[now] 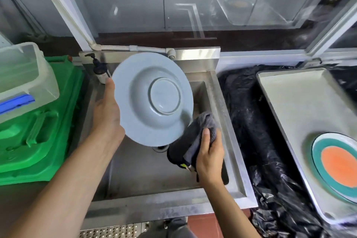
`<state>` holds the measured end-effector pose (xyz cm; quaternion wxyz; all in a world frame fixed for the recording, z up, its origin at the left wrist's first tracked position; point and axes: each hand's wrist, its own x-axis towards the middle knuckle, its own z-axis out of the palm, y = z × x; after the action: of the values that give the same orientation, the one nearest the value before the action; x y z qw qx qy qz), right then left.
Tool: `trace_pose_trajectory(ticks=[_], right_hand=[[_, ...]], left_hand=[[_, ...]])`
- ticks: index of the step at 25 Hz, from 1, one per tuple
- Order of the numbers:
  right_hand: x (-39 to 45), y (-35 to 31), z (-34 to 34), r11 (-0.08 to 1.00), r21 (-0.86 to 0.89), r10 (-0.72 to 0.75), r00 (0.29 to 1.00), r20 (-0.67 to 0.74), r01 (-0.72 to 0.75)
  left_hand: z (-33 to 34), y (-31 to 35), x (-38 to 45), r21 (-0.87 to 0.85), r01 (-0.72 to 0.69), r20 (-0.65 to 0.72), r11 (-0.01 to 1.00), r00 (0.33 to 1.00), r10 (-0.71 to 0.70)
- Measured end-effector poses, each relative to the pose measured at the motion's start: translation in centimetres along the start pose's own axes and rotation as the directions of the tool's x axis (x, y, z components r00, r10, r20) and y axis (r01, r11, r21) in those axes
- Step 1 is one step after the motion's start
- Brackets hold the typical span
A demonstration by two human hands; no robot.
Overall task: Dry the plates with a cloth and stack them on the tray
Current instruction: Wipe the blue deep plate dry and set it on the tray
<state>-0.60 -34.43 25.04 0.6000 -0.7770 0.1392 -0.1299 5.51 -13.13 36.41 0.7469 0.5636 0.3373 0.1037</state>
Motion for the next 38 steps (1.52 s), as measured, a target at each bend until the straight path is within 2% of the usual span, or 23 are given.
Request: trace_pose_trajectory(ticks=[2,3,5,6,7,8,9,10,11,13,16,18,20,23,25,27,29,30,32,34,35,36,38], right_hand=[[1.2,1.9,-2.7,0.99,-0.137,0.024,0.996,-0.087,-0.036],[1.7,2.9,-3.9,0.966,-0.259,-0.045,0.993,-0.11,0.015],[2.5,5.5,-5.8,0.822,-0.541,-0.269,0.959,-0.091,0.179],[2.9,6.8,-6.2,0.732,-0.647,-0.32,0.946,-0.051,0.213],[3.1,8.2,-6.5,0.67,-0.716,-0.28,0.96,0.001,0.196],[3.0,9.5,-6.5,0.626,-0.768,-0.134,0.989,0.069,0.138],[2.6,10.9,-6.5,0.56,-0.825,0.091,0.985,0.147,0.072],[1.9,12.2,-6.7,0.477,-0.878,0.302,0.929,0.214,0.047],[1.4,13.6,-6.9,0.41,-0.91,0.43,0.868,0.248,0.057],[1.1,15.0,-7.2,0.374,-0.925,0.491,0.833,0.254,0.062],[1.6,14.3,-6.6,0.378,-0.926,0.488,0.845,0.218,0.02],[2.0,12.6,-6.2,0.435,-0.9,0.466,0.865,0.184,-0.043],[2.9,10.2,-5.7,0.554,-0.828,0.382,0.91,0.164,-0.083],[4.6,4.3,-4.3,0.826,-0.557,0.21,0.966,0.15,-0.093],[5.6,-0.8,-3.0,0.929,-0.366,0.115,0.985,0.129,-0.061],[6.6,-5.3,-1.9,0.971,-0.235,0.084,0.986,0.143,-0.048],[7.5,-8.7,-1.0,0.983,-0.103,0.171,0.966,0.196,-0.153],[7.9,-9.8,-0.7,0.973,-0.101,0.227,0.949,0.218,-0.209],[8.1,-10.4,-0.4,0.952,-0.208,0.27,0.936,0.226,-0.224],[8.1,-9.8,-0.5,0.92,-0.322,0.3,0.931,0.207,-0.225],[8.2,-9.3,-0.6,0.911,-0.316,0.337,0.919,0.204,-0.264],[8.2,-8.6,-0.6,0.904,-0.267,0.392,0.897,0.203,-0.334],[8.1,-7.2,-0.9,0.849,-0.106,0.528,0.821,0.216,-0.518]], left_hand=[[0.4,-1.2,-0.4,0.033,0.045,-0.002,0.998,0.999,-0.045],[0.6,-1.8,-0.5,0.051,0.06,-0.009,0.997,0.998,-0.06],[1.0,-2.7,-1.0,0.092,0.073,-0.013,0.993,0.997,-0.072],[1.1,-3.1,-1.1,0.124,0.066,-0.016,0.99,0.998,-0.065],[1.3,-3.6,-1.2,0.149,0.06,-0.022,0.987,0.998,-0.057],[1.3,-3.9,-1.3,0.157,0.061,-0.026,0.986,0.998,-0.058],[1.3,-4.1,-1.4,0.158,0.063,-0.025,0.985,0.998,-0.06],[1.4,-4.4,-1.4,0.167,0.064,-0.022,0.984,0.998,-0.061],[1.3,-4.6,-1.3,0.186,0.064,-0.021,0.98,0.998,-0.061],[1.2,-4.7,-1.0,0.214,0.06,-0.024,0.975,0.998,-0.057],[1.3,-5.0,-0.8,0.243,0.049,-0.039,0.969,0.998,-0.04],[1.5,-5.1,-0.6,0.27,0.02,-0.025,0.963,1.0,-0.014],[1.8,-5.2,-0.6,0.294,-0.027,0.005,0.956,1.0,0.026],[2.0,-5.4,-0.9,0.402,-0.179,0.066,0.898,0.984,0.167],[2.6,-5.0,-1.5,0.509,-0.339,0.161,0.791,0.941,0.299],[3.1,-5.0,-2.2,0.551,-0.532,0.313,0.643,0.846,0.431],[3.5,-5.1,-3.0,0.557,-0.674,0.47,0.484,0.737,0.485],[3.6,-5.3,-3.5,0.567,-0.721,0.537,0.399,0.69,0.485],[3.5,-6.1,-4.2,0.594,-0.764,0.609,0.252,0.632,0.48],[3.3,-7.5,-4.6,0.601,-0.778,0.628,0.18,0.6,0.495],[3.1,-8.0,-4.8,0.597,-0.788,0.646,0.146,0.581,0.494],[2.9,-8.6,-4.8,0.585,-0.807,0.679,0.078,0.541,0.497],[2.2,-9.7,-4.2,0.511,-0.849,0.763,-0.132,0.377,0.525]])
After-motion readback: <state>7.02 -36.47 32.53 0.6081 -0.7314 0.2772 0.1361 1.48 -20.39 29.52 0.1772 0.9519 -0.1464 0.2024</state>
